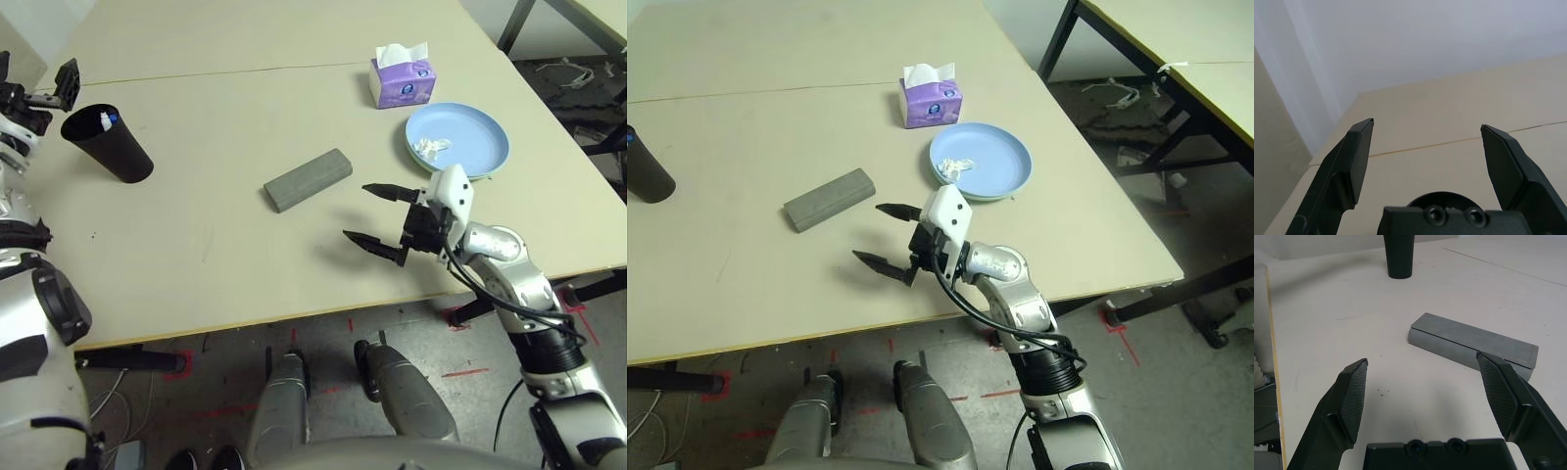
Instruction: Organize and tidy the items on the table.
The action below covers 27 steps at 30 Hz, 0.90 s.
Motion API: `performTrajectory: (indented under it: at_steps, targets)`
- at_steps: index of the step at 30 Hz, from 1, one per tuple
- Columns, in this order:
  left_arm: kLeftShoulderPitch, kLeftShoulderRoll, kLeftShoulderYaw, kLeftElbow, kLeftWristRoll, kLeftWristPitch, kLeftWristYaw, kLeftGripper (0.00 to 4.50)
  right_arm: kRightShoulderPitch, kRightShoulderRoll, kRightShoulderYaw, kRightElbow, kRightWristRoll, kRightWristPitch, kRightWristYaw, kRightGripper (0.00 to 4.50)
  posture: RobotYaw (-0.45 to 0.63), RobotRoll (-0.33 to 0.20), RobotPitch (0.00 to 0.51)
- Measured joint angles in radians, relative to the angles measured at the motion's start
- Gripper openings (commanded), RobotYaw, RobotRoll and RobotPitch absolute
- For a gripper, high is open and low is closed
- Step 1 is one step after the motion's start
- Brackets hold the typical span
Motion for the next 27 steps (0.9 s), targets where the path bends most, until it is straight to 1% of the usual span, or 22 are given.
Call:
performTrajectory:
  at_steps: [4,6,7,8,9,11,12,13,15,17,20,23,27]
  targets:
    - [0.067,0.003,0.04,-0.078,-0.074,0.067,-0.108,4.45,-0.018,0.035,-0.047,0.005,0.026,0.005,-0.06,4.5,-0.2,0.0,0.249]
    - [0.181,0.027,0.064,-0.17,-0.102,0.114,-0.132,4.45,-0.048,0.047,-0.09,0.016,0.031,0.006,-0.109,4.5,-0.18,0.0,0.259]
    - [0.297,0.039,0.103,-0.263,-0.126,0.153,-0.133,4.45,-0.069,0.047,-0.125,0.03,0.034,0.005,-0.146,4.5,-0.17,0.0,0.264]
    - [0.372,0.04,0.131,-0.31,-0.142,0.185,-0.131,4.45,-0.076,0.036,-0.169,0.042,0.035,0.002,-0.172,4.5,-0.16,0.0,0.266]
    - [0.492,0.041,0.183,-0.401,-0.165,0.227,-0.117,4.45,-0.085,0.025,-0.208,0.059,0.034,-0.001,-0.205,4.5,-0.15,0.0,0.27]
    - [0.68,0.013,0.279,-0.565,-0.205,0.304,-0.08,4.45,-0.086,0.003,-0.261,0.089,0.025,-0.015,-0.249,4.5,-0.12,0.0,0.283]
    - [0.776,-0.019,0.327,-0.666,-0.226,0.342,-0.053,4.45,-0.08,-0.006,-0.281,0.109,0.016,-0.028,-0.27,4.5,-0.1,0.0,0.289]
    - [0.844,-0.051,0.36,-0.745,-0.241,0.373,-0.028,4.45,-0.073,-0.012,-0.293,0.129,0.007,-0.038,-0.287,4.5,-0.09,0.0,0.292]
    - [0.934,-0.103,0.402,-0.869,-0.265,0.419,0.013,4.45,-0.06,-0.014,-0.311,0.166,-0.007,-0.052,-0.315,4.5,-0.06,0.0,0.303]
    - [1.013,-0.151,0.424,-0.992,-0.278,0.461,0.051,4.45,-0.035,-0.023,-0.322,0.197,-0.023,-0.073,-0.338,4.5,-0.04,0.0,0.311]
    - [1.078,-0.193,0.429,-1.093,-0.29,0.509,0.089,4.45,0.005,-0.031,-0.343,0.238,-0.032,-0.096,-0.36,4.5,-0.04,0.0,0.314]
    - [1.097,-0.215,0.43,-1.151,-0.299,0.55,0.121,4.45,0.022,-0.031,-0.348,0.246,-0.035,-0.107,-0.376,4.5,-0.05,0.0,0.318]
    - [1.092,-0.217,0.419,-1.202,-0.302,0.574,0.145,4.45,0.032,-0.032,-0.351,0.239,-0.035,-0.113,-0.403,4.5,-0.04,0.0,0.313]
